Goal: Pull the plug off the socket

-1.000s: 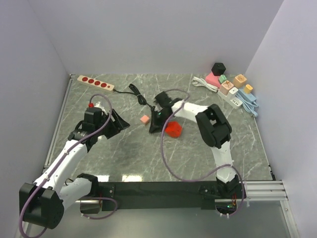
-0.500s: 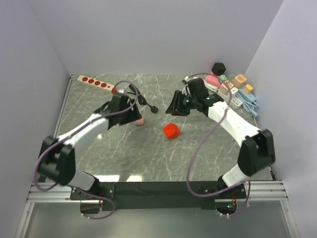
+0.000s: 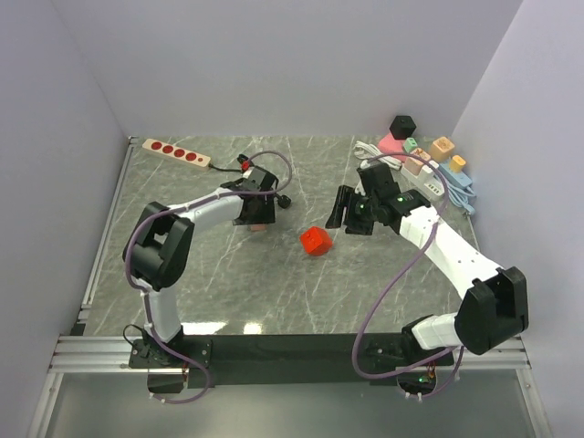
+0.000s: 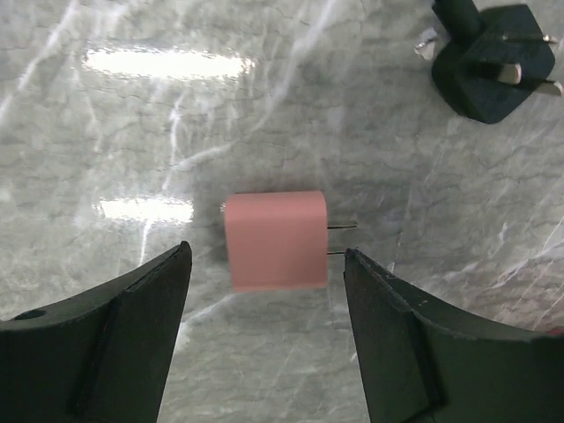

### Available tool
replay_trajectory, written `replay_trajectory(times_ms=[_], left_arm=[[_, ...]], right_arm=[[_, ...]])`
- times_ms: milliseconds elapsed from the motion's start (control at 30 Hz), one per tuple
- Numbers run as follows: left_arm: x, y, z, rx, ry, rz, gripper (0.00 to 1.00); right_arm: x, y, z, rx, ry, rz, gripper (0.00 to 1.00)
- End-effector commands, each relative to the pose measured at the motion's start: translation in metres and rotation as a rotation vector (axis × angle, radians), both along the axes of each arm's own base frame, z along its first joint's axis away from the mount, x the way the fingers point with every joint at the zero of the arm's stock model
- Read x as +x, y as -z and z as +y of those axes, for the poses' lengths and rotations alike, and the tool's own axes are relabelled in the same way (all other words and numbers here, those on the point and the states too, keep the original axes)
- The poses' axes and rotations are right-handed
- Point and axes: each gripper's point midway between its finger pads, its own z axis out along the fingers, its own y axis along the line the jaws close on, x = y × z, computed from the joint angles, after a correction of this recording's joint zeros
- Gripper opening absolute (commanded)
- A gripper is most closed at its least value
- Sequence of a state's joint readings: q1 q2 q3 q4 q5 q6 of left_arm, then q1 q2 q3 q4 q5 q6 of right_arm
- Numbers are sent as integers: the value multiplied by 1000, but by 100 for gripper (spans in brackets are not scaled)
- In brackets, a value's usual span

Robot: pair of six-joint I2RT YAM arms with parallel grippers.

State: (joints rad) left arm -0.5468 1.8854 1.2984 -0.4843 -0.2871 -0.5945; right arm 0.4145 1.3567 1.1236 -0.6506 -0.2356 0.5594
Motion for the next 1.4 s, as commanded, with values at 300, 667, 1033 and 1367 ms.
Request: replay_trajectory(times_ms=[300,667,1033,1367], left_arm=[[-1,18,20,118,-24,-5,12],[-42,21,158,87,-362,86,1],[-69,-12,190,36,-456,54,85],[-70,-101,183,-90,-428,-117,99]], right_arm=[[5,34,-7,-58,6,29,69],[21,65,-1,-51,45,53,76],[31,91,-2,82,415,172,78],[36,106,26,154,448,285,74]])
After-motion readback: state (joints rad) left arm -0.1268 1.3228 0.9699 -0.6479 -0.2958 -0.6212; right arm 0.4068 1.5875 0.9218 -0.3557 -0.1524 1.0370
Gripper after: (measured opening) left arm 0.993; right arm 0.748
